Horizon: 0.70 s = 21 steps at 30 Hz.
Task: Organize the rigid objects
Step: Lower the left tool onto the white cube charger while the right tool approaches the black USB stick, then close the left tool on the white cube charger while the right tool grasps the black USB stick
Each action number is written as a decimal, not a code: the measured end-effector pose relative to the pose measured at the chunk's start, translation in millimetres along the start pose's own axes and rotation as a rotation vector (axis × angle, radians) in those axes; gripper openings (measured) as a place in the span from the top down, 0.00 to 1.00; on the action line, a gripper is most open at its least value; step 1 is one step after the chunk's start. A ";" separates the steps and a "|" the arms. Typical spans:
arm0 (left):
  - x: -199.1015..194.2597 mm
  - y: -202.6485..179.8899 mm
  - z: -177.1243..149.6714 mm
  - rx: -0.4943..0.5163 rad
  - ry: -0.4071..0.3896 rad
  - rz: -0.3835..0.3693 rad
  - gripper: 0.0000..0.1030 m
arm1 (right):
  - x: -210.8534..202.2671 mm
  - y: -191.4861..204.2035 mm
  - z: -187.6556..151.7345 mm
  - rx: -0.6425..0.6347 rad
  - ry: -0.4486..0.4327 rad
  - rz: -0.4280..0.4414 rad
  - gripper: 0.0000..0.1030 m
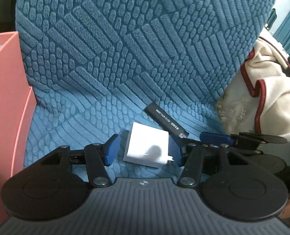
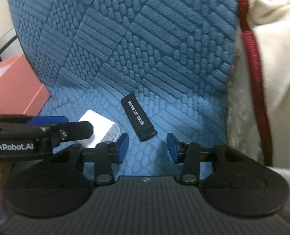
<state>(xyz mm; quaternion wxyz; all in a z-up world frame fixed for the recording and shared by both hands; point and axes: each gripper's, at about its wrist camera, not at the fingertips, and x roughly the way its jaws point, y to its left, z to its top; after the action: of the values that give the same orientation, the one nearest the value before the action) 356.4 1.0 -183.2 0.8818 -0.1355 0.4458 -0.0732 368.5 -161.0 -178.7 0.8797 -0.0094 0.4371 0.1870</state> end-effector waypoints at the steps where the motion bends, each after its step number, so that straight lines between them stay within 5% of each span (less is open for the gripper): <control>1: 2.4 1.0 0.8 -0.006 0.005 0.006 0.41 | 2.8 0.9 0.8 -0.010 -0.001 -0.001 0.58; 9: 12.2 2.8 5.8 -0.019 0.021 -0.005 0.41 | 22.1 2.3 3.7 -0.073 -0.003 -0.008 0.56; 13: 11.7 3.7 7.4 -0.027 0.022 -0.014 0.41 | 23.9 9.1 2.2 -0.127 -0.014 -0.017 0.71; 21: 20.5 3.0 4.7 -0.016 0.053 -0.025 0.41 | 20.6 12.0 4.5 -0.123 0.027 -0.060 0.71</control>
<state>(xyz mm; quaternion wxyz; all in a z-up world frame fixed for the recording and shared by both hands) 372.3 -0.5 -197.1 0.8676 -0.1462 0.4677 -0.0841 379.1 -142.5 -190.1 0.8767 -0.0792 0.4362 0.1869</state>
